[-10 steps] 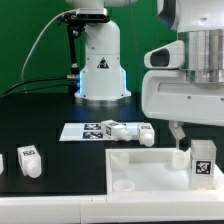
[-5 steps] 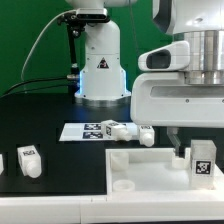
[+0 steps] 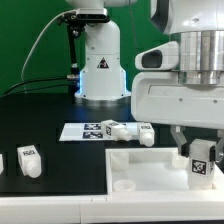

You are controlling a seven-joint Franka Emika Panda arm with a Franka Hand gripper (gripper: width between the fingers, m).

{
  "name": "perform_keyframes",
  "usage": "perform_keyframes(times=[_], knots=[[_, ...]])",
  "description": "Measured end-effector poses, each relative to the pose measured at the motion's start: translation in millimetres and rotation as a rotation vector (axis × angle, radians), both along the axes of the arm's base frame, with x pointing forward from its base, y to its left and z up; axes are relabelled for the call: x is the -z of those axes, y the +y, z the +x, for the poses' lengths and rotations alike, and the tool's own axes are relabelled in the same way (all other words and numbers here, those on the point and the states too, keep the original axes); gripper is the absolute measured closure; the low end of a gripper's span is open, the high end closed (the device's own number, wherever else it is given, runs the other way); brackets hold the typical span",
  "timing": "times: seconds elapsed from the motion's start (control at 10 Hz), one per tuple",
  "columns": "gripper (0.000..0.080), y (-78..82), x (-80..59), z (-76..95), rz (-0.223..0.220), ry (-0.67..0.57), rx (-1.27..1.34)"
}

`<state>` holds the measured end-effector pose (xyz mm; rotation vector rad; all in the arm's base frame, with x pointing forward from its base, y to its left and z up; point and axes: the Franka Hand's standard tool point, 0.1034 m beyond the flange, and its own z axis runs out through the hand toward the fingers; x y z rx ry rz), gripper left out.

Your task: Assemble square table

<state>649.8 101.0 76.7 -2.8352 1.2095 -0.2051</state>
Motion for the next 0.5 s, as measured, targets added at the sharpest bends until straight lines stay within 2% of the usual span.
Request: perform_keyframes(times=[0.2, 0.3, 0.4, 0.5], knots=[[0.0514, -2.4, 0.3, -4.3, 0.054, 0.021, 0.35], [0.0514, -4.2, 0.4, -6.2, 0.1, 0.042, 0.543], [0.0514, -6.1, 0.7, -7.8, 0.125, 0.058, 0.619], [0.0514, -3.9, 0.7, -8.3, 0.128, 0.059, 0.645]])
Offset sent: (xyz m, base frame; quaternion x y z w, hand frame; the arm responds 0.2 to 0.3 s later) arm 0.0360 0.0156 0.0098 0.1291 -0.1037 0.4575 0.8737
